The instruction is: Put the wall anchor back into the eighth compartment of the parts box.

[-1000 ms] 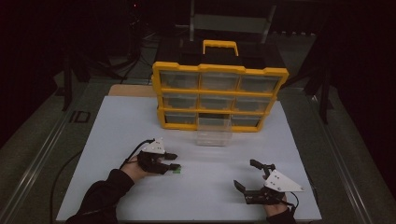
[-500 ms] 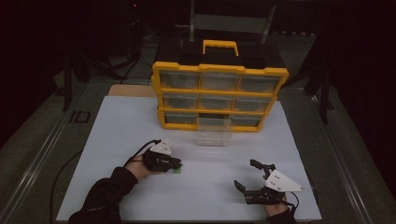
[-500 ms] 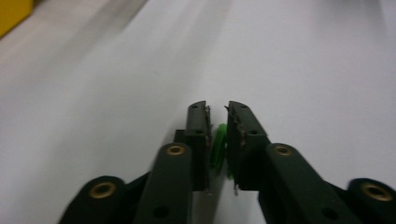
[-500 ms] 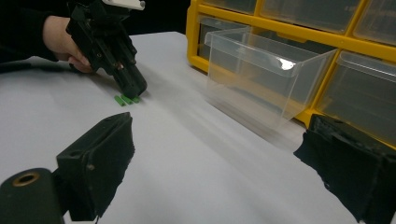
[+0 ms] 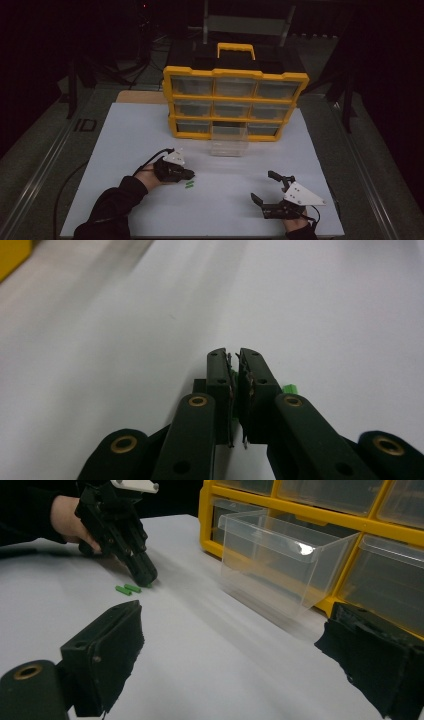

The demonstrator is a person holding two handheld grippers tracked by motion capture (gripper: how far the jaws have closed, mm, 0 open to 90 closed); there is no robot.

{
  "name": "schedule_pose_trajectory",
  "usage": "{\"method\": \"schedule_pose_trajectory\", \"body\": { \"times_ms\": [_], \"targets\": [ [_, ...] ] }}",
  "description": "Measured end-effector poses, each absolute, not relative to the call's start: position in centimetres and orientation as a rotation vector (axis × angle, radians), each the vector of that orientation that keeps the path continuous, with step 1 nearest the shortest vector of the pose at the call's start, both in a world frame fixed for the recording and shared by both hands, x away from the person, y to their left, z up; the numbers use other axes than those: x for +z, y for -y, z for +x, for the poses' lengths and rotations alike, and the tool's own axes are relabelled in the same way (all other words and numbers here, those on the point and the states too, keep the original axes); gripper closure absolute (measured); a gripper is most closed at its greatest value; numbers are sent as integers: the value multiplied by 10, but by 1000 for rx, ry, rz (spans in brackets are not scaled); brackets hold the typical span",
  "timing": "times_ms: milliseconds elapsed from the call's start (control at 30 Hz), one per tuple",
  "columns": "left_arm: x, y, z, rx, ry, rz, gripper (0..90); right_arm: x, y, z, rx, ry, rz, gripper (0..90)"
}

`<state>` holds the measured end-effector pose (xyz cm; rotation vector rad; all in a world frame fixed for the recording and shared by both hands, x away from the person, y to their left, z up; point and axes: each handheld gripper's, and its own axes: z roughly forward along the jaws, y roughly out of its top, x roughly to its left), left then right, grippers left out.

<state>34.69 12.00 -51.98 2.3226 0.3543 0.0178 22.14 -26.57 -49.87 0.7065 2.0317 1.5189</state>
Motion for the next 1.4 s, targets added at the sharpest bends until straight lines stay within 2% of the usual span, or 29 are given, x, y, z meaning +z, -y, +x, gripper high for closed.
{"method": "schedule_pose_trajectory", "body": {
  "times_ms": [500, 933, 1400],
  "targets": [
    [-483, -121, 350, -16, -322, 2329, 842, -498, 267, 221, 1528, -2021, 709, 85],
    [-445, -111, 354, 3, -207, 2348, 841, -498, 268, 221, 1528, -2010, 712, 84],
    [-400, -101, 375, 4, -185, 2286, 840, -498, 268, 220, 1516, -2013, 708, 84]
  ]
}}
